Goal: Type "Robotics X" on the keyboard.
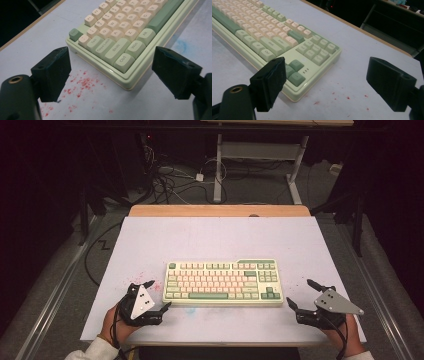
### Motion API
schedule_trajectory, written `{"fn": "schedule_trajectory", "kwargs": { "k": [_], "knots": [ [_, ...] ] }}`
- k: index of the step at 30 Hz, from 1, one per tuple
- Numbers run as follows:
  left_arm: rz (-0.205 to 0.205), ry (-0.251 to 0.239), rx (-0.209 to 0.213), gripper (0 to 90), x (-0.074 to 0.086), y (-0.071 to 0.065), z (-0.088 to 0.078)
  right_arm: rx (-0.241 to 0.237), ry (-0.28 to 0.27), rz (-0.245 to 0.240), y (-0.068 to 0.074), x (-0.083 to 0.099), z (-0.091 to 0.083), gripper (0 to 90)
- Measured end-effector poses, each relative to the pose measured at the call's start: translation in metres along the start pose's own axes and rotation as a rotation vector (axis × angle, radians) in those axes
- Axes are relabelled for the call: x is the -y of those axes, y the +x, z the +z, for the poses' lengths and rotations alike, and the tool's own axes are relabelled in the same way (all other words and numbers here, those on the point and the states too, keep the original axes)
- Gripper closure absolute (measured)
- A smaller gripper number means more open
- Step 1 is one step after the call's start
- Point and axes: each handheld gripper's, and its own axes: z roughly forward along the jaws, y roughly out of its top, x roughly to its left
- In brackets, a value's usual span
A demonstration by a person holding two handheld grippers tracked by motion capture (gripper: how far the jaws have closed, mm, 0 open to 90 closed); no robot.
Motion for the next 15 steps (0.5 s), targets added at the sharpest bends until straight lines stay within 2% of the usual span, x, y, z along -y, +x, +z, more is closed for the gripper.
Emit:
{"fn": "schedule_trajectory", "kwargs": {
  "k": [15],
  "knots": [
    [-0.022, -0.002, 0.006, 14.8, 0.0012, 0.0055, 0.0004, -0.021, -0.002, 0.002, 0.0007, -0.0024, 0.0069, 17.1]
  ]
}}
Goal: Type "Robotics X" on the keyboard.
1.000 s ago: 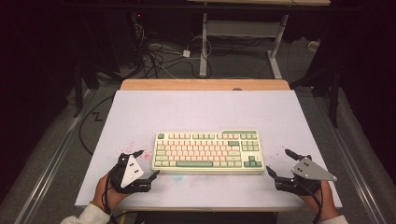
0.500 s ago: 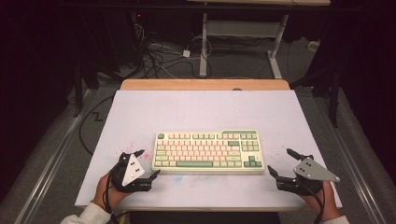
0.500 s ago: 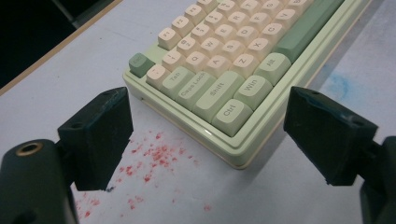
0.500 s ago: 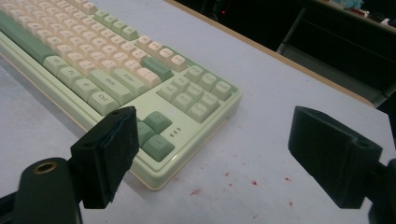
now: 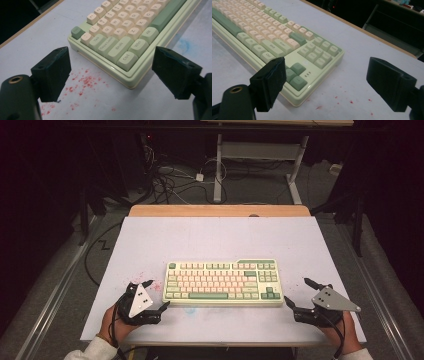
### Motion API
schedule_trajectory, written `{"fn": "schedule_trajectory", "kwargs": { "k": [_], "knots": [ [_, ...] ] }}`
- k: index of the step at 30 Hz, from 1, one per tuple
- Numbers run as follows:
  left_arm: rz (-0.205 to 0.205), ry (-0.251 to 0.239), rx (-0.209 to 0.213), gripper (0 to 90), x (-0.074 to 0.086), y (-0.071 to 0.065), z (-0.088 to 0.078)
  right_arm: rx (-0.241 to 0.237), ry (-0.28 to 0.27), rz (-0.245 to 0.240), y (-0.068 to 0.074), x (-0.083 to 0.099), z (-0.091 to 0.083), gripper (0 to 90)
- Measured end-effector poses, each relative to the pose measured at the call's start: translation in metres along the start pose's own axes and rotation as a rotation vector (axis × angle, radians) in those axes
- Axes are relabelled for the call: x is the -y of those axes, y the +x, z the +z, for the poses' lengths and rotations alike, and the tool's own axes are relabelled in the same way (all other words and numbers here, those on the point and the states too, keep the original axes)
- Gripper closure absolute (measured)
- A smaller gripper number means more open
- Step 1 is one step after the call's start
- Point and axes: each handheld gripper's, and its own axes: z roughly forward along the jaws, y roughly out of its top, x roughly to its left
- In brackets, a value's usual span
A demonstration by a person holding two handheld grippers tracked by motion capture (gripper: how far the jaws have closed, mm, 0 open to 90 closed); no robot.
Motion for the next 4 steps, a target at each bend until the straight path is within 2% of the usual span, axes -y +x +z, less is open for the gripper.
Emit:
{"fn": "schedule_trajectory", "kwargs": {
  "k": [4],
  "knots": [
    [0.002, -0.005, 0.001, 14.8, -0.0035, 0.0008, 0.0036, -0.008, 0.009, -0.008, 0.0002, 0.0028, -0.0004, 17.5]
  ]
}}
